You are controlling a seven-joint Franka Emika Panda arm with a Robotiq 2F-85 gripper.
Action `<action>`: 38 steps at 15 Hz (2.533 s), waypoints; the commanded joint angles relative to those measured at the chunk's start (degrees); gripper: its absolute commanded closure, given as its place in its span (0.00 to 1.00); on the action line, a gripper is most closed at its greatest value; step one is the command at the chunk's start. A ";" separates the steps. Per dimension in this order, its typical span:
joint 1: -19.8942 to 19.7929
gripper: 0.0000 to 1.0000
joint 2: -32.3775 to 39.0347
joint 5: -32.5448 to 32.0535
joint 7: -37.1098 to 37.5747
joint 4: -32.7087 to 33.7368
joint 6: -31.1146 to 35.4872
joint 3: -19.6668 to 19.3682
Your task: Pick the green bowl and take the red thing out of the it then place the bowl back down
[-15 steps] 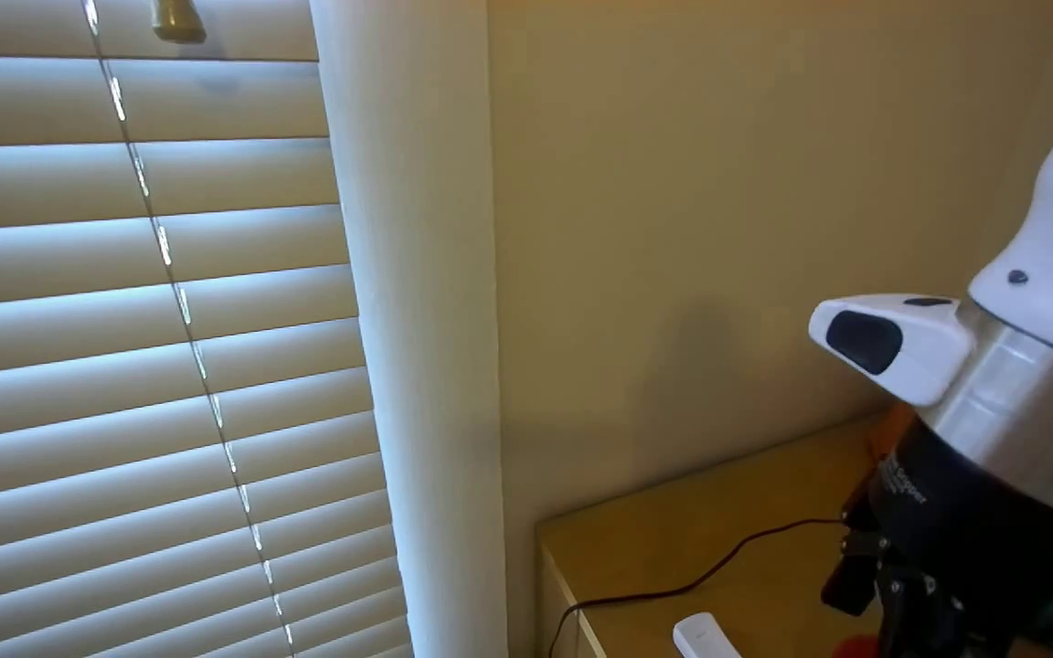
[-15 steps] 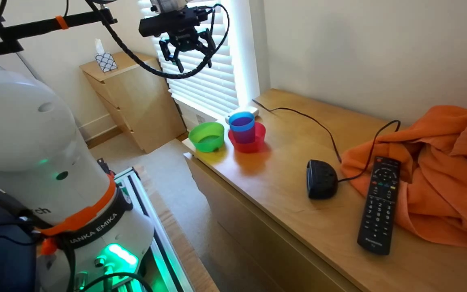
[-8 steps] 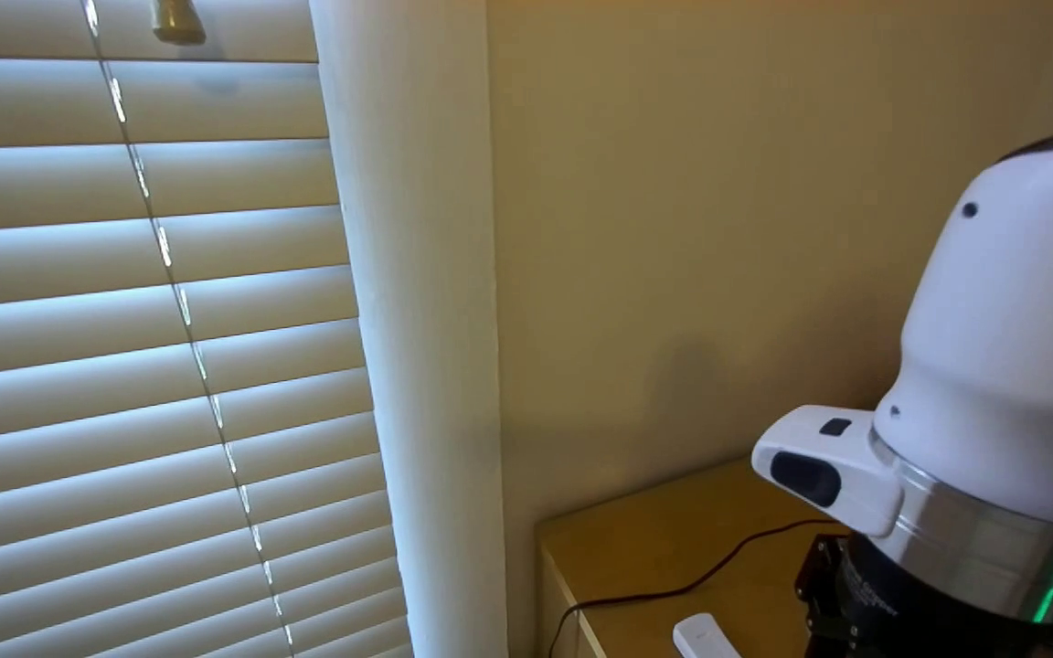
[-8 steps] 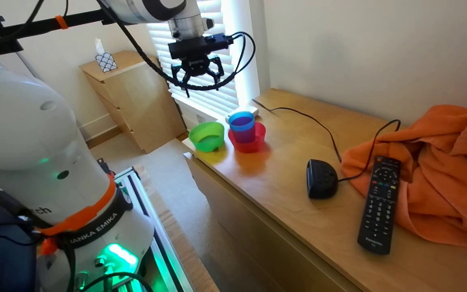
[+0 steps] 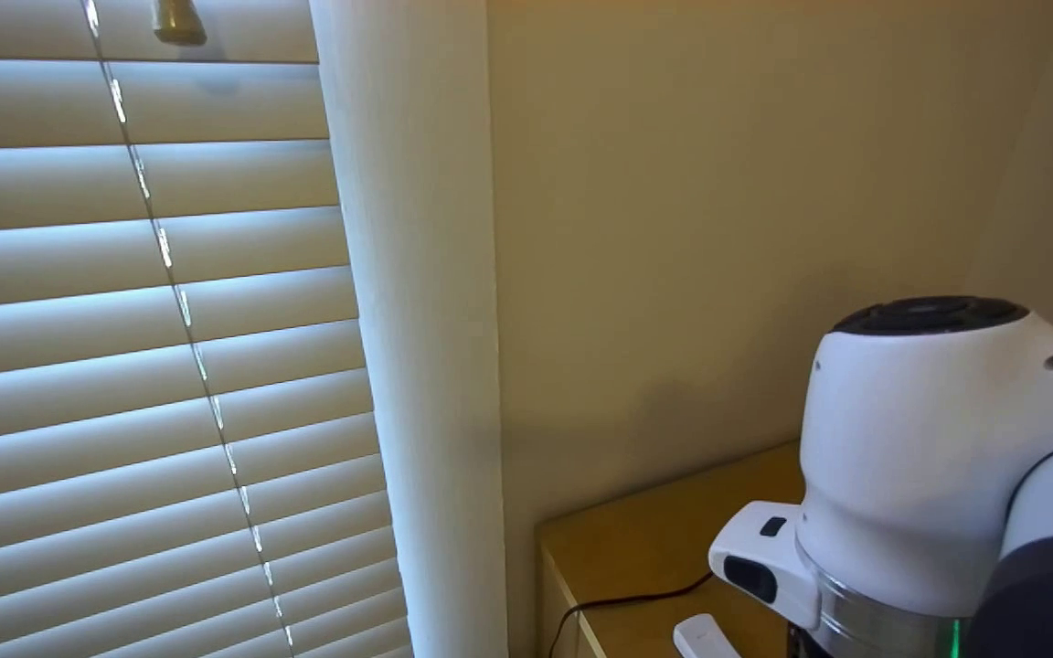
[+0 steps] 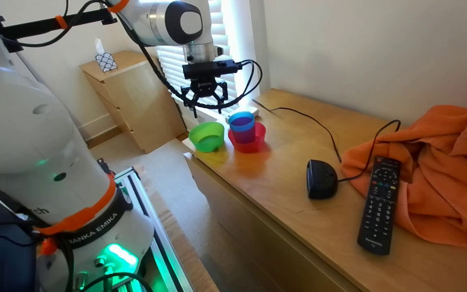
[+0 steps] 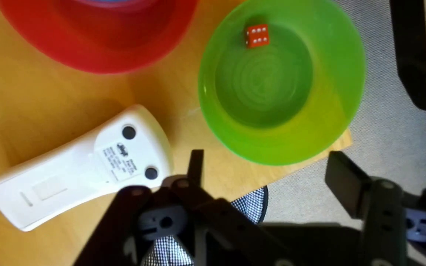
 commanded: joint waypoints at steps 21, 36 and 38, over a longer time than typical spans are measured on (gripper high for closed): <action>-2.97 0.09 -2.15 -7.17 2.38 -0.71 -6.26 4.51; -6.20 0.09 4.83 -14.84 -6.70 1.05 -2.03 2.50; -6.81 0.15 5.95 -16.98 -6.87 1.21 -0.55 2.07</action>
